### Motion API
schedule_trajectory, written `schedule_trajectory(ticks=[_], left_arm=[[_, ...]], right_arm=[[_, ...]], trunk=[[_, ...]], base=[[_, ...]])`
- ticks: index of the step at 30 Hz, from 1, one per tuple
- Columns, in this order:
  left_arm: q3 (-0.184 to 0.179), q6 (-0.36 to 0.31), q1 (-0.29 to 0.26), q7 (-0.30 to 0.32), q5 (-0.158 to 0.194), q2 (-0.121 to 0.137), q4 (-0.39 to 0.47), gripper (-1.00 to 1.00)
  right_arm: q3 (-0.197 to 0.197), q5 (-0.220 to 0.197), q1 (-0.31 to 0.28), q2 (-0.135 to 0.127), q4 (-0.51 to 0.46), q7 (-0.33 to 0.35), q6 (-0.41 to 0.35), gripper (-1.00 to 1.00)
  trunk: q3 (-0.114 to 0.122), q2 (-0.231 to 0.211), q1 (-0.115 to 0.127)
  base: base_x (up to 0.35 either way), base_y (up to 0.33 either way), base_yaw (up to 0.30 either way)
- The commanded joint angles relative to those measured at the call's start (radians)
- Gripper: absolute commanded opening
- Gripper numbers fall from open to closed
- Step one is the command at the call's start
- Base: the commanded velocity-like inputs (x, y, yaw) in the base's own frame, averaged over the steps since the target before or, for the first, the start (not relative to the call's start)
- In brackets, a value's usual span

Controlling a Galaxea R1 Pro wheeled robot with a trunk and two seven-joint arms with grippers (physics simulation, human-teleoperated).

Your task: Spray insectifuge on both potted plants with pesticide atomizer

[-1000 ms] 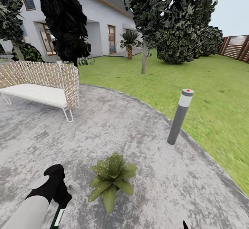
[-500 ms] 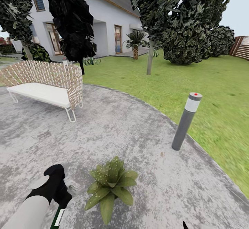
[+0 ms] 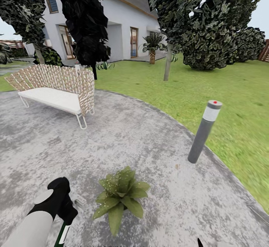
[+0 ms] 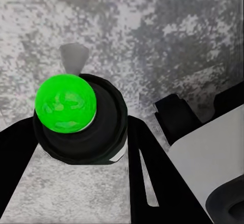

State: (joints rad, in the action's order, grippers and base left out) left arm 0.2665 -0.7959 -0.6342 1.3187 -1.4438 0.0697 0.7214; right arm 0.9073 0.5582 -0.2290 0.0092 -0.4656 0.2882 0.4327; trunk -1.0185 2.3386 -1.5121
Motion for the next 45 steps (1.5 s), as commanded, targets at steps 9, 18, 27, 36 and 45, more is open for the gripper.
schedule_trajectory(ticks=[9,18,27,36,45], left_arm=[[0.001,-0.010,-0.006,0.016,-0.009,0.001,0.003,-1.00],[-0.006,-0.013,-0.018,0.077,-0.014,0.003,0.005,-1.00],[-0.010,-0.011,-0.016,0.098,-0.022,0.000,0.012,-1.00],[-0.014,-0.011,-0.011,0.093,-0.023,0.003,0.012,-1.00],[-0.015,-0.011,-0.010,0.089,-0.027,-0.004,0.003,-1.00]], right_arm=[[0.008,0.005,-0.001,0.001,0.001,0.008,0.003,1.00],[0.009,0.005,-0.001,0.001,0.002,0.008,0.003,1.00],[0.009,0.005,-0.001,-0.002,-0.001,0.008,0.003,1.00],[0.008,0.005,-0.001,-0.002,0.001,0.008,0.003,1.00],[0.009,0.005,-0.001,-0.002,0.002,0.008,0.003,1.00]], trunk=[[-0.001,0.000,0.000],[-0.001,0.000,0.000],[-0.001,0.000,0.000],[-0.001,0.000,0.000],[-0.001,0.000,0.000]], base=[[0.021,-0.269,0.254],[0.013,-0.271,0.258],[0.000,-0.180,0.017],[0.000,-0.002,0.085],[0.037,-0.048,0.261]])
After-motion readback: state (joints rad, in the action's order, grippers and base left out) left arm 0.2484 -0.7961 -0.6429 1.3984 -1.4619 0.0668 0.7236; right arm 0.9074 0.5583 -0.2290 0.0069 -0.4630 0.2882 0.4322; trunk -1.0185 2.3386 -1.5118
